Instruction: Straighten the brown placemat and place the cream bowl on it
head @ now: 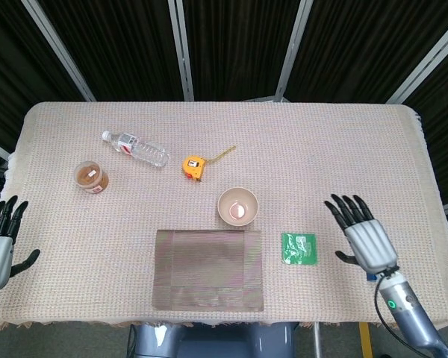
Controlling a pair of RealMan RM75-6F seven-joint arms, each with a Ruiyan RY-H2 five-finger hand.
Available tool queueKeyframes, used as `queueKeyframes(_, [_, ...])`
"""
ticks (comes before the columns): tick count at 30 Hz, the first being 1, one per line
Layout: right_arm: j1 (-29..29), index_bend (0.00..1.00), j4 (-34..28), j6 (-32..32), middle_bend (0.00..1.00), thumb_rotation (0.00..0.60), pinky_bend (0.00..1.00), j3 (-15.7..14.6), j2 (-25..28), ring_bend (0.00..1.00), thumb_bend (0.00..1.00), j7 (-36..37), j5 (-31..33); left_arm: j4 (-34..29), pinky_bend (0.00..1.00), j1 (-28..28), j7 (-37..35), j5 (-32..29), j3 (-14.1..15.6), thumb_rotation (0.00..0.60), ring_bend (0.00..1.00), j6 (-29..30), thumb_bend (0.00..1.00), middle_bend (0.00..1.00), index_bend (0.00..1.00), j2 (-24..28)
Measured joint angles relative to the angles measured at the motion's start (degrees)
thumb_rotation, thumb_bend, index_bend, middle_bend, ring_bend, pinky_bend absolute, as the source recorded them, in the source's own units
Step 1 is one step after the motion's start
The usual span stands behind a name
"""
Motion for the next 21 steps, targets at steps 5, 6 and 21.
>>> queueKeyframes(5, [9.52,0.05,0.12,-13.57,0.00,0.600,0.00,3.19,-3.06,0.00,0.01,-2.63,4.15,0.40,0.00,-0.17,0.04,-1.25,-0.41,0.600,0.00,-0.55,0.22,0.00,0.00,-0.31])
queueKeyframes(6, [11.16,0.06,0.41,-15.61,0.00,0.600,0.00,3.76,-3.88,0.00,0.01,-3.08,5.18,0.54,0.00,-0.18,0.04,-1.66,-0.51,0.600,0.00,-0.73,0.22,0.00,0.00,-0.34])
queueKeyframes(21, [23.87,0.31,11.65,-27.56,0.00,0.600,0.00,7.45,-18.06,0.00,0.12,-9.91,16.46,1.86,0.00,-0.01,-1.21,-4.48,-1.33,0.600,0.00,-1.73,0.22,0.00,0.00,-0.29])
